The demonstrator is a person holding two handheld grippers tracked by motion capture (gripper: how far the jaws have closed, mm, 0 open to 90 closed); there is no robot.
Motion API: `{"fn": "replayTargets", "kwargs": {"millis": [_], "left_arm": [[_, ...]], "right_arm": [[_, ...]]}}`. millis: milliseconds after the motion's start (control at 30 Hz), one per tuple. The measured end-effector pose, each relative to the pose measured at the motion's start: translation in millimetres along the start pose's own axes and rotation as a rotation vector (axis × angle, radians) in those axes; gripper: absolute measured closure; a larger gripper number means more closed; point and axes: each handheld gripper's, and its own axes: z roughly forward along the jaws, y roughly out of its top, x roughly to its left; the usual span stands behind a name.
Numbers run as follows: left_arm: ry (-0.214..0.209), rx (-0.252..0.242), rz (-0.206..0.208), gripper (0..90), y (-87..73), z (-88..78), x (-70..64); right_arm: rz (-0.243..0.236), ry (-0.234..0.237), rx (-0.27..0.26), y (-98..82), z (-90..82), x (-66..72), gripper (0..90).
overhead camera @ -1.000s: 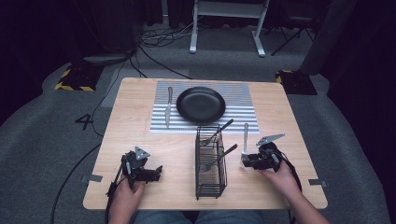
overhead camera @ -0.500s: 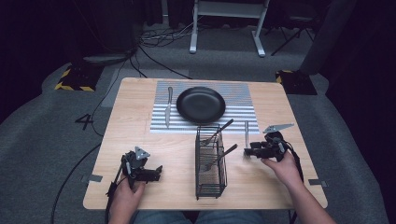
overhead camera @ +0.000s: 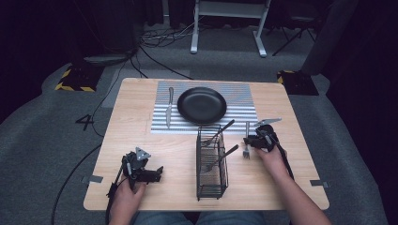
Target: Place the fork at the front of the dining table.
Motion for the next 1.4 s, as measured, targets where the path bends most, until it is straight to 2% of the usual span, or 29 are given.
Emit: {"fn": "replayTargets", "kwargs": {"millis": [233, 367, 500, 633, 700, 767, 867, 967, 1033, 1100, 1167, 1233, 1300, 1400], "left_arm": [[0.000, 0.000, 0.000, 0.2, 0.0, 0.0, 0.0], [0.000, 0.000, 0.000, 0.2, 0.0, 0.0, 0.0], [0.000, 0.000, 0.000, 0.2, 0.0, 0.0, 0.0], [0.000, 0.000, 0.000, 0.2, 0.0, 0.0, 0.0], [0.000, 0.000, 0.000, 0.2, 0.0, 0.0, 0.0], [0.000, 0.000, 0.000, 0.2, 0.0, 0.0, 0.0], [0.000, 0.000, 0.000, 0.2, 0.0, 0.0, 0.0], [0.000, 0.000, 0.000, 0.2, 0.0, 0.0, 0.0], [0.000, 0.000, 0.000, 0.2, 0.0, 0.0, 0.0], [0.000, 0.000, 0.000, 0.2, 0.0, 0.0, 0.0], [0.001, 0.000, 0.001, 0.2, 0.0, 0.0, 0.0], [0.001, 0.000, 0.000, 0.2, -0.1, -0.1, -0.1], [0.003, -0.001, -0.003, 0.2, -0.5, -0.4, -0.4], [0.003, 0.000, -0.003, 0.2, -0.6, -0.5, -0.5]], "right_arm": [[-0.010, 0.019, 0.003, 9.3, 7.6, 3.5, 73.1], [0.038, 0.038, -0.019, 10.8, 9.6, 4.7, 63.3], [0.008, 0.047, -0.066, 7.4, -11.7, 10.3, 61.1], [-0.051, 0.044, -0.081, -4.7, -45.7, 21.8, 53.2], [-0.066, 0.064, -0.099, -13.3, -60.6, 27.1, 51.4], [-0.083, 0.084, -0.094, -22.4, -70.2, 33.7, 53.4], [-0.146, 0.091, -0.055, -35.4, -75.6, 47.1, 55.3], [-0.189, 0.084, -0.011, -43.4, -70.3, 56.0, 56.6], [-0.194, 0.074, 0.009, -45.1, -62.8, 56.2, 56.7], [-0.195, 0.049, 0.025, -44.5, -54.4, 54.0, 57.3], [-0.221, 0.005, 0.046, -42.4, -45.6, 50.5, 58.4], [-0.212, 0.010, 0.053, -39.7, -38.4, 44.3, 58.1], [-0.211, -0.018, 0.062, -36.7, -33.9, 39.3, 58.1], [-0.193, -0.017, 0.061, -30.3, -27.7, 31.5, 58.4]]}}
